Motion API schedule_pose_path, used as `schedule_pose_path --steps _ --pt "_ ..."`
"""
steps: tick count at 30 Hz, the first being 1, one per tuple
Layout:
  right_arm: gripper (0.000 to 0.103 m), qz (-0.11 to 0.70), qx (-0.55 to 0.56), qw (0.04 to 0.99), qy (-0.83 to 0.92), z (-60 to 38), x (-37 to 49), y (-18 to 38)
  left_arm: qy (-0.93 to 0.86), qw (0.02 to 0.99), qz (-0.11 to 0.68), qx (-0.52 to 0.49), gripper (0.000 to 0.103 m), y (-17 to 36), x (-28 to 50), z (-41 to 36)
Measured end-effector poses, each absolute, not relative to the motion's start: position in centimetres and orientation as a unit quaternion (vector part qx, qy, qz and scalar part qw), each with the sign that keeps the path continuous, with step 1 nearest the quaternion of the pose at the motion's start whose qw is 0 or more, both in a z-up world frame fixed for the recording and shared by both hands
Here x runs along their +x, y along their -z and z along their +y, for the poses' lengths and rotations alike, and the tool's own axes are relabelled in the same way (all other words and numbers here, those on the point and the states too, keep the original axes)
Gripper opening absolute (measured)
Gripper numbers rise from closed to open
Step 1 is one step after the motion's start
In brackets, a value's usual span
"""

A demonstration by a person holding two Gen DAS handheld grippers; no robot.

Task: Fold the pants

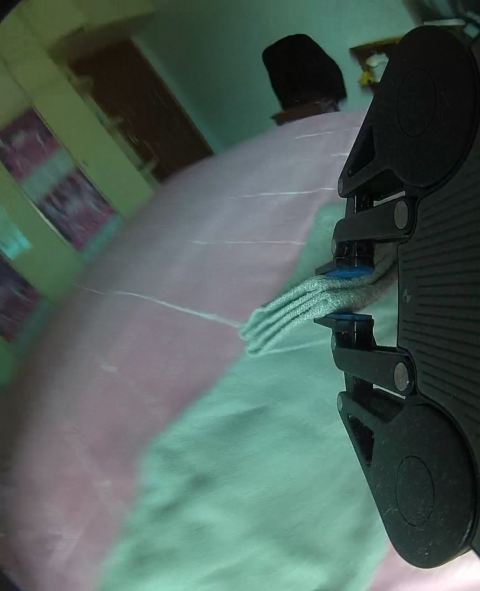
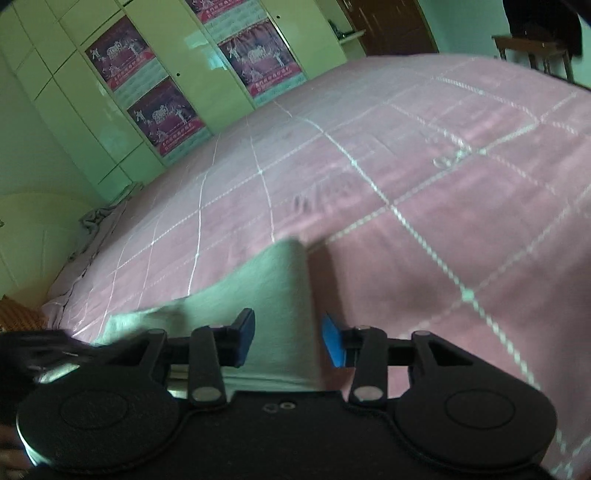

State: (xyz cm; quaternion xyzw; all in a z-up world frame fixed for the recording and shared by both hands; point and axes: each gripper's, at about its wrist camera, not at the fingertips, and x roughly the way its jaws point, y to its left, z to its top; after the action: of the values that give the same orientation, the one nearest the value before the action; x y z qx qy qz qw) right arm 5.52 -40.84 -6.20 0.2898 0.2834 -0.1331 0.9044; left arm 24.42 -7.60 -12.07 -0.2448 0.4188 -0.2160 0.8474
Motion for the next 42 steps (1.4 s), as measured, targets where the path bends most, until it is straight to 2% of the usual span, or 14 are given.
schedule_pose_path --steps 1,4,8,10,14,16,20,25,31,34,42 --pt "0.038 0.283 0.284 0.907 0.129 -40.7 5.9 6.1 0.208 0.856 0.411 -0.237 0.018 11.6 24.4 -6.3" --pt "0.036 0.294 0.261 0.913 0.109 -39.0 7.8 6.0 0.168 0.873 0.414 -0.196 0.018 12.6 24.4 -3.2" --pt "0.033 0.332 0.222 0.914 0.075 -35.4 10.5 6.8 0.133 0.853 0.481 -0.153 0.019 17.9 24.6 -1.4" --pt "0.031 0.353 0.2 0.912 0.062 -33.6 11.7 7.5 0.129 0.851 0.486 -0.15 0.022 19.6 24.0 -1.3" --pt "0.029 0.429 0.098 0.897 0.046 -30.6 13.3 10.7 0.121 0.857 0.475 -0.156 0.025 18.2 23.8 -1.0" --pt "0.028 0.427 0.062 0.901 0.037 -30.2 12.9 10.7 0.117 0.877 0.442 -0.146 0.025 16.2 23.2 -0.8" --pt "0.03 0.413 0.12 0.902 0.027 -31.7 12.7 8.7 0.136 0.89 0.418 -0.12 0.025 14.2 24.6 -1.8" --pt "0.031 0.393 0.079 0.915 0.047 -31.4 16.2 7.7 0.139 0.879 0.448 -0.079 0.025 16.0 28.0 -5.7" --pt "0.03 0.399 0.036 0.912 0.085 -32.2 21.0 9.6 0.119 0.884 0.452 -0.021 0.025 18.1 31.2 -7.6" --pt "0.03 0.415 0.036 0.906 0.082 -32.9 21.9 11.9 0.116 0.888 0.444 -0.002 0.025 18.3 30.9 -8.2" --pt "0.031 0.431 0.008 0.898 0.088 -31.9 21.6 11.6 0.129 0.887 0.442 0.018 0.025 18.0 27.6 -7.9"
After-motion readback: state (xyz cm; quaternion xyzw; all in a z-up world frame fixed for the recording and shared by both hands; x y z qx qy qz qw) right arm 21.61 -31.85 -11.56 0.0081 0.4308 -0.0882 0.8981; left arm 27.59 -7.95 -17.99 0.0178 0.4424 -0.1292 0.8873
